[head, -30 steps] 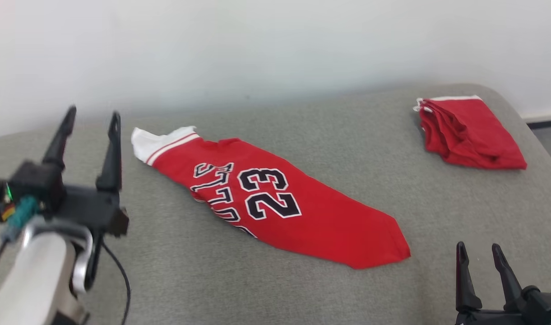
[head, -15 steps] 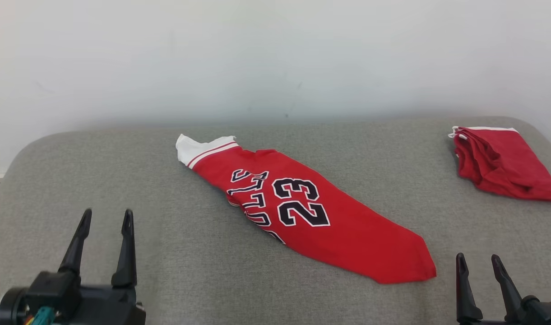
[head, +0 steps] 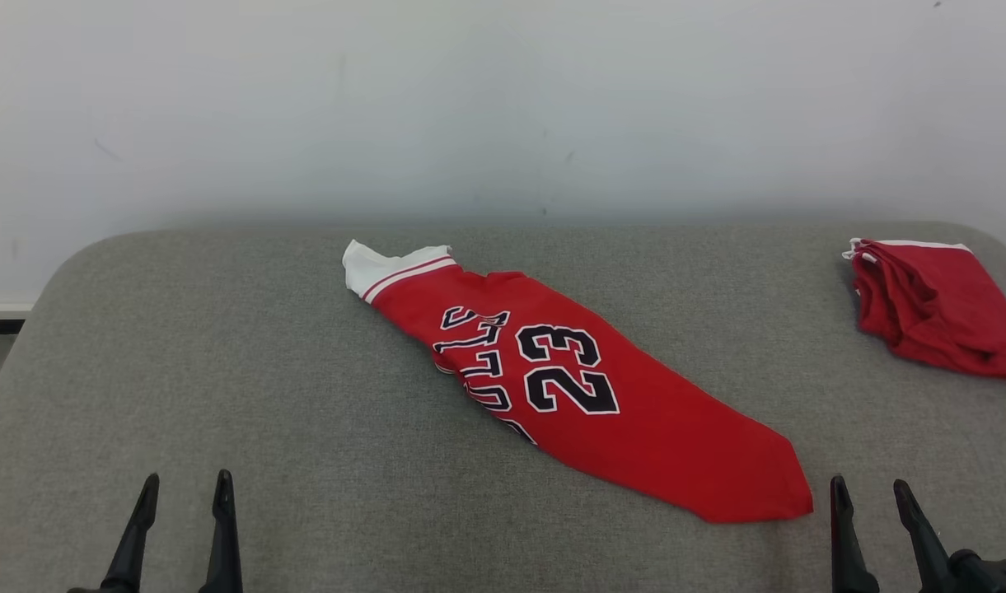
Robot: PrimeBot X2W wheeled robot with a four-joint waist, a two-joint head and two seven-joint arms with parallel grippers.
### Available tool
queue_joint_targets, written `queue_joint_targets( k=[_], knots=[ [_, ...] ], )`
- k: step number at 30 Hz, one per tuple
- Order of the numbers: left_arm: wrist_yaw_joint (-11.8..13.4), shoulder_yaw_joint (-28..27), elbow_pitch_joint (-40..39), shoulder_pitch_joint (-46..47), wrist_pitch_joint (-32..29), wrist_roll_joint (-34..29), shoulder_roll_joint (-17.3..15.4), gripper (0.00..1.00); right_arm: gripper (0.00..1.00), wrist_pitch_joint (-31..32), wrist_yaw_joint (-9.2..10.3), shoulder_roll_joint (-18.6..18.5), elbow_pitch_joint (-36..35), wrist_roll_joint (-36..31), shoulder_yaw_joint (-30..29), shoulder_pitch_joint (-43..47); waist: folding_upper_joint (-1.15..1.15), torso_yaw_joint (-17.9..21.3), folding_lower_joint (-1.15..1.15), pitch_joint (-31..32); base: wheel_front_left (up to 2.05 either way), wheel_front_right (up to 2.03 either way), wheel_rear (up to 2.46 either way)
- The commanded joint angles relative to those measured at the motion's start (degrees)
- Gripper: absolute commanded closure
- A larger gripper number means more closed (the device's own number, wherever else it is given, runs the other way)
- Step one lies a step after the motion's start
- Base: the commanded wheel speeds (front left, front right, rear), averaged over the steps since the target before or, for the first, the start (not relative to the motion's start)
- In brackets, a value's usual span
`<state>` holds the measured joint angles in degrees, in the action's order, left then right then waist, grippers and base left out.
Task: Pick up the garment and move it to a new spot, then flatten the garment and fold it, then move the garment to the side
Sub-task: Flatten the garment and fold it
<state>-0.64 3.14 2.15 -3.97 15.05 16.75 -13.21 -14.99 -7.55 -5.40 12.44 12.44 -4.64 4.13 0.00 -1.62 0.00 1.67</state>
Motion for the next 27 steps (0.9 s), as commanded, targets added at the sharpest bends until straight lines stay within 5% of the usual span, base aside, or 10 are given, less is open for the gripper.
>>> queue_joint_targets(
  k=[1,12,27],
  knots=[
    [-0.4,-0.56,-0.2,-0.8,0.16,-0.63,0.43,0.0,0.0,-0.25,0.13,-0.46,0.26,0.26,-0.19,0.63,0.0,-0.12,0.0,-0.03,0.0,0.0,0.0],
    [-3.28,-3.2,0.59,0.5,0.16,-3.36,3.5,0.0,0.0,-0.26,0.13,-2.31,4.35,-0.25,0.31,-2.21,0.0,-1.03,0.0,-0.55,0.0,0.0,0.0],
    [-5.28,-3.7,1.67,2.05,0.16,-5.63,5.82,0.0,0.0,-0.16,0.13,-6.25,23.33,0.95,1.56,-11.33,0.0,-5.21,0.0,-3.45,0.0,0.0,0.0]
  ],
)
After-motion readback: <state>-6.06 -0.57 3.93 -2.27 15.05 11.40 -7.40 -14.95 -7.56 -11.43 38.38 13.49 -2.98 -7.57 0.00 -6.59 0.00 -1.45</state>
